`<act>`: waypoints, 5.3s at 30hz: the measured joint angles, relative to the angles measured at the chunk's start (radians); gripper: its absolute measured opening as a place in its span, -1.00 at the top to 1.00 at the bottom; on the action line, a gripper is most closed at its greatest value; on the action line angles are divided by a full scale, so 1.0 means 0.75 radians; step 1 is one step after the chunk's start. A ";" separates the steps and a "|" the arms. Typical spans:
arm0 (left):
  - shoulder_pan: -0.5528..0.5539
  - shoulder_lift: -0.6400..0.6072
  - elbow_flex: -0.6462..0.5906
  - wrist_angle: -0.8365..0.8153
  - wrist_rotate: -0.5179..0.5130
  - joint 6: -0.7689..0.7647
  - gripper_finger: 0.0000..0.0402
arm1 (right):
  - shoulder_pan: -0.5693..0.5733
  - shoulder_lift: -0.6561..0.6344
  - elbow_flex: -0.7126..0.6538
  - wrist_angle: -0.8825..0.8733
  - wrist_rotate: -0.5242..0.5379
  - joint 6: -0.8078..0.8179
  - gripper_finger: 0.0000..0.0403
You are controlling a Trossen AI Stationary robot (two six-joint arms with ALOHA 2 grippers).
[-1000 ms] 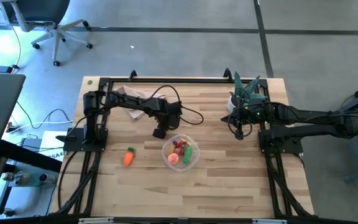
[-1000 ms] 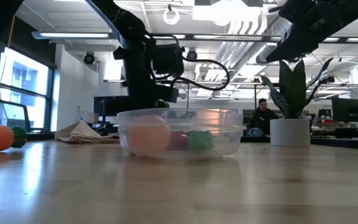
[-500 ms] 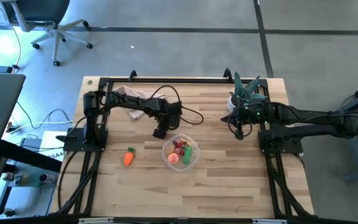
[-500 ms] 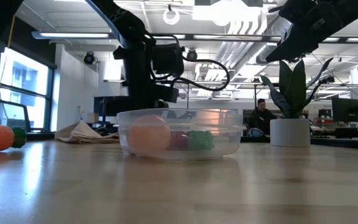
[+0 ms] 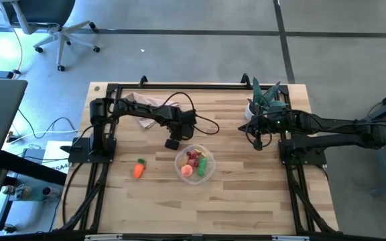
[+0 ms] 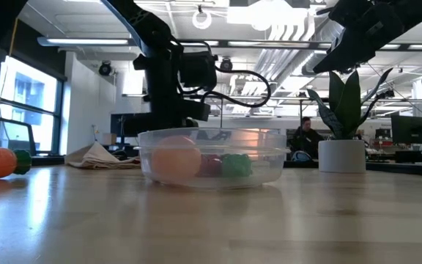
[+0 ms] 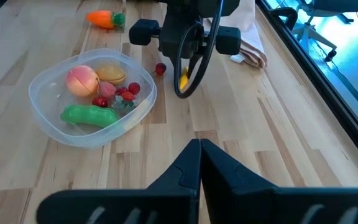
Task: Pick and placing Produce into tupperware
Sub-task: Put the corn into the transparent bin, then put the red cherry into the transparent bin
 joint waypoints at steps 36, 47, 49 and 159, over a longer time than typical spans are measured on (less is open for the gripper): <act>-0.055 -0.346 -0.001 -0.040 -0.083 -0.161 0.78 | 0.000 0.000 0.000 -0.001 0.000 0.000 1.00; -0.414 -0.363 0.062 0.019 -0.259 -0.183 0.77 | 0.000 0.000 0.000 0.000 0.000 0.000 1.00; -0.457 -0.350 0.062 0.028 -0.267 -0.181 0.77 | 0.000 0.000 0.000 -0.001 0.000 0.000 1.00; -0.074 -0.108 0.066 -0.291 0.001 0.165 0.67 | 0.000 0.001 0.000 -0.001 0.000 0.000 1.00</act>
